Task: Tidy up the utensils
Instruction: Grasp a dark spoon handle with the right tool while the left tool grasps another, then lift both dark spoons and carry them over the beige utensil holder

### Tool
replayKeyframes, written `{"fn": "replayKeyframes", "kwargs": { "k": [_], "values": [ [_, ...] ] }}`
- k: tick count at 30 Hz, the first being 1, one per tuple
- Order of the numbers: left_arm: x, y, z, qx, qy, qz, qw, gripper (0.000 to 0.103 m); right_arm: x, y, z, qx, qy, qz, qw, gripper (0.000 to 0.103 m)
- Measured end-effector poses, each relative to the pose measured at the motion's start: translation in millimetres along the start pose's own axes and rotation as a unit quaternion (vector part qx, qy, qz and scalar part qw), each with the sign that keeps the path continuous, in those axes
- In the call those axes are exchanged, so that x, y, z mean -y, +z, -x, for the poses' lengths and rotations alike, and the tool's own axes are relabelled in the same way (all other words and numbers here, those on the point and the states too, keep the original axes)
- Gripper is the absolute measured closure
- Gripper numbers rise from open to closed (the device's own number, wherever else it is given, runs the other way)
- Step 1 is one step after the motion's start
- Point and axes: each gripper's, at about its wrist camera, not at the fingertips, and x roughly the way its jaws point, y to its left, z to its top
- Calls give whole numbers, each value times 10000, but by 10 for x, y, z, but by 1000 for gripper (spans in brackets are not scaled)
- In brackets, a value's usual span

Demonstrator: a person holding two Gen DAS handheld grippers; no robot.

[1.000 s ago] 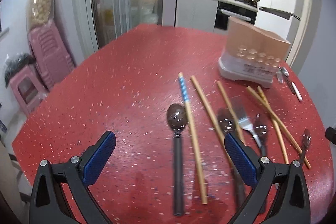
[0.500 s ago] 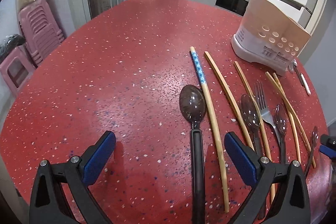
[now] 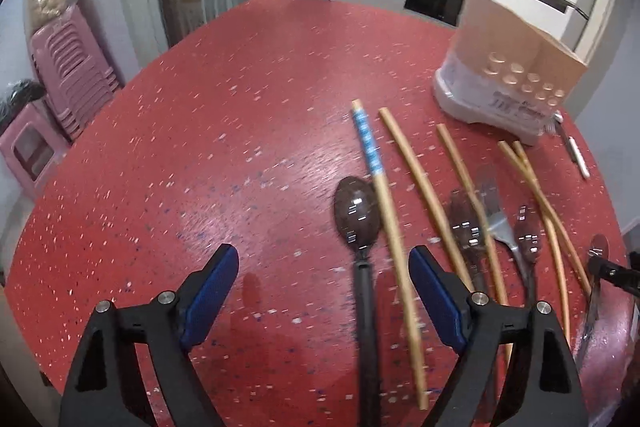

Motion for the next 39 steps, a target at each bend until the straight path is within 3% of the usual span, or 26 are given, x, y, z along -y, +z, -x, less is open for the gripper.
{"fn": "replayKeyframes", "kwargs": {
  "k": [6, 15, 18, 22, 23, 27, 29, 31, 32, 35, 39],
  "values": [
    [309, 4, 103, -2, -395, -292, 9988, 0, 17, -3, 9, 92, 65, 85, 9999, 96],
    [739, -10, 75, -332, -793, -544, 9948, 18, 23, -15, 24, 160, 298, 132, 9993, 96],
    [826, 13, 76, -324, -651, -578, 9957, 18, 63, -9, 70, 215, 413, 108, 9989, 96],
    [745, 11, -46, -624, -583, -354, 9957, 19, 103, 0, 131, 313, 520, 79, 9981, 96],
    [743, -7, -45, -646, -595, -356, 9955, 25, 105, 2, 137, 329, 534, 83, 9980, 96],
    [795, -85, -51, -750, -530, -532, 9944, 26, 104, 3, 133, 335, 625, 89, 9974, 96],
    [847, -113, -44, -744, -458, -683, 9938, 40, 99, 4, 134, 331, 665, 86, 9972, 96],
    [900, -117, -48, -765, -439, -793, 9929, 44, 89, 6, 138, 336, 706, 100, 9969, 96],
    [910, -129, -39, -764, -465, -823, 9926, 62, 84, 4, 144, 341, 722, 106, 9968, 96],
    [913, -137, -26, -751, -490, -858, 9923, 70, 74, -4, 167, 364, 771, 94, 9963, 96],
    [855, -159, 36, -612, -619, -838, 9927, 73, 65, -8, 199, 397, 830, 103, 9957, 96]
  ]
}}
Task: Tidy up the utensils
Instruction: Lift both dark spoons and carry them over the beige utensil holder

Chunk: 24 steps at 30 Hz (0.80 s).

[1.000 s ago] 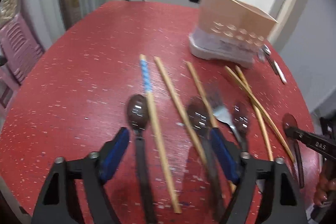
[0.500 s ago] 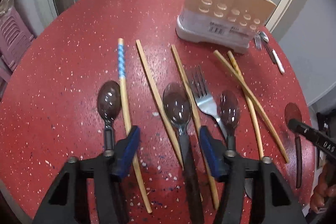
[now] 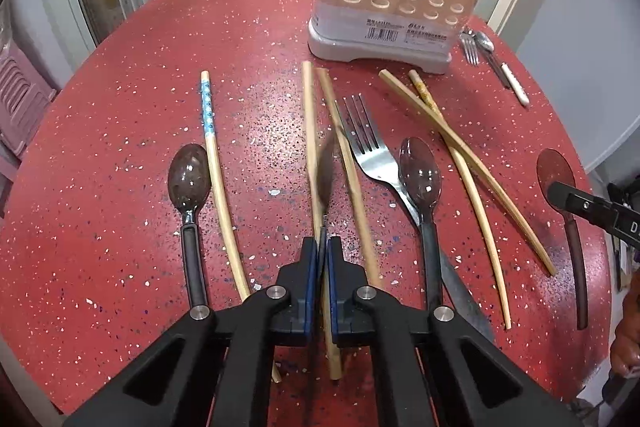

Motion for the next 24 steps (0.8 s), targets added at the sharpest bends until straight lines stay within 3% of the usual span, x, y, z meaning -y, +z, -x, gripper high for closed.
{"fn": "replayKeyframes", "kwargs": {
  "k": [8, 15, 20, 24],
  "values": [
    [-85, 35, 312, 556, -326, 226, 9977, 73, -18, 99, 136, 205, 374, -5, 9991, 96],
    [-115, 301, 652, 1196, -789, 494, 9884, 75, -43, 280, 308, 414, 646, -44, 9970, 96],
    [-111, 552, 752, 1415, -954, 500, 9841, 75, -111, 432, 403, 573, 695, 33, 9959, 96],
    [-152, 650, 682, 1303, -977, 548, 9851, 75, -165, 517, 456, 642, 737, 78, 9952, 96]
  ]
}}
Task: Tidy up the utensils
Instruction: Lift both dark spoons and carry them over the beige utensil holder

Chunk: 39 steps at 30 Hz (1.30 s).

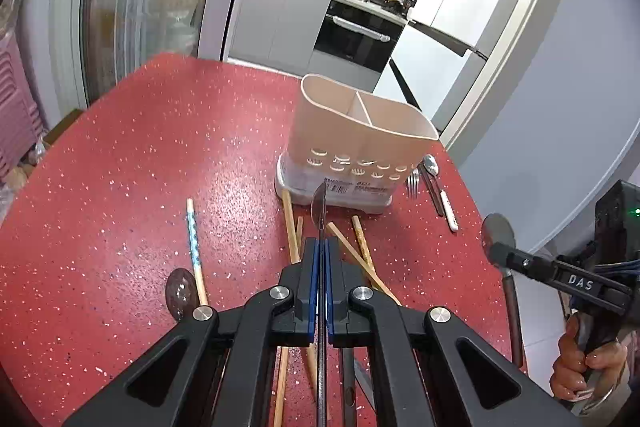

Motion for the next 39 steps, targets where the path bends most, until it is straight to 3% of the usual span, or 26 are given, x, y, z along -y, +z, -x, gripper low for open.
{"fn": "replayKeyframes", "kwargs": {
  "k": [5, 14, 24, 30, 33, 39],
  "values": [
    [-13, 89, -45, 7, 29, 78, 10000, 75, -35, 84, 1, 10, 46, 40, 10000, 96],
    [80, 467, 40, 458, -119, 2, 9989, 75, -123, 438, 43, 265, 327, 67, 9991, 96],
    [-3, 869, 1, 887, -413, 367, 9945, 75, -314, 980, 7, 769, 736, 233, 9940, 96],
    [-50, 1286, -196, 1238, -694, 592, 9881, 75, -499, 1452, -72, 1305, 1062, 459, 9847, 96],
    [-72, 1455, -369, 1362, -1045, 752, 9823, 75, -543, 1678, -208, 1453, 1306, 415, 9798, 96],
    [-70, 1707, -714, 1370, -1120, 760, 9813, 75, -584, 2009, -559, 1621, 1576, 421, 9732, 96]
  ]
}}
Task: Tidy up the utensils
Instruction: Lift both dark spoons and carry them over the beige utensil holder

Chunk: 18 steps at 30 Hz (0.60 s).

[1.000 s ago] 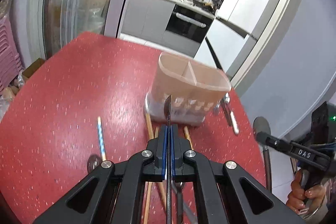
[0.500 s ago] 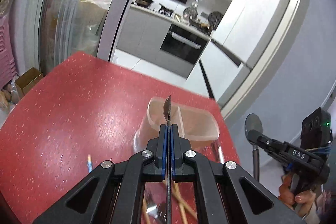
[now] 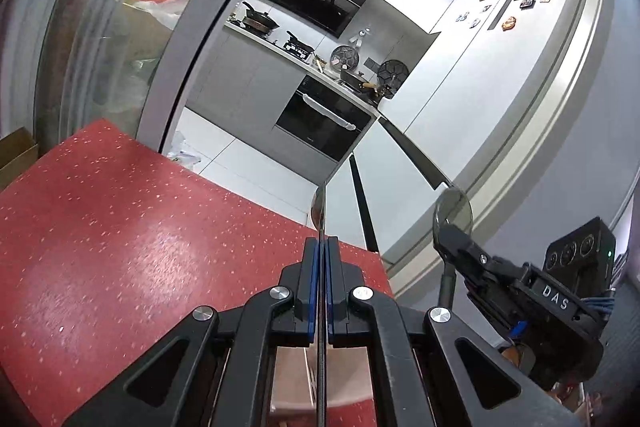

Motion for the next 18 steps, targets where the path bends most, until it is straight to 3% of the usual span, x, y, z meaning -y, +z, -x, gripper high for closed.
{"fn": "replayKeyframes", "kwargs": {
  "k": [9, 18],
  "values": [
    [-188, -98, -338, -103, 41, -104, 9999, 75, 241, -139, -527, -238, 106, 235, 9994, 96],
    [-279, -217, -367, -137, 100, -86, 9998, 75, 458, -298, -562, -319, 41, 432, 9986, 96]
  ]
}}
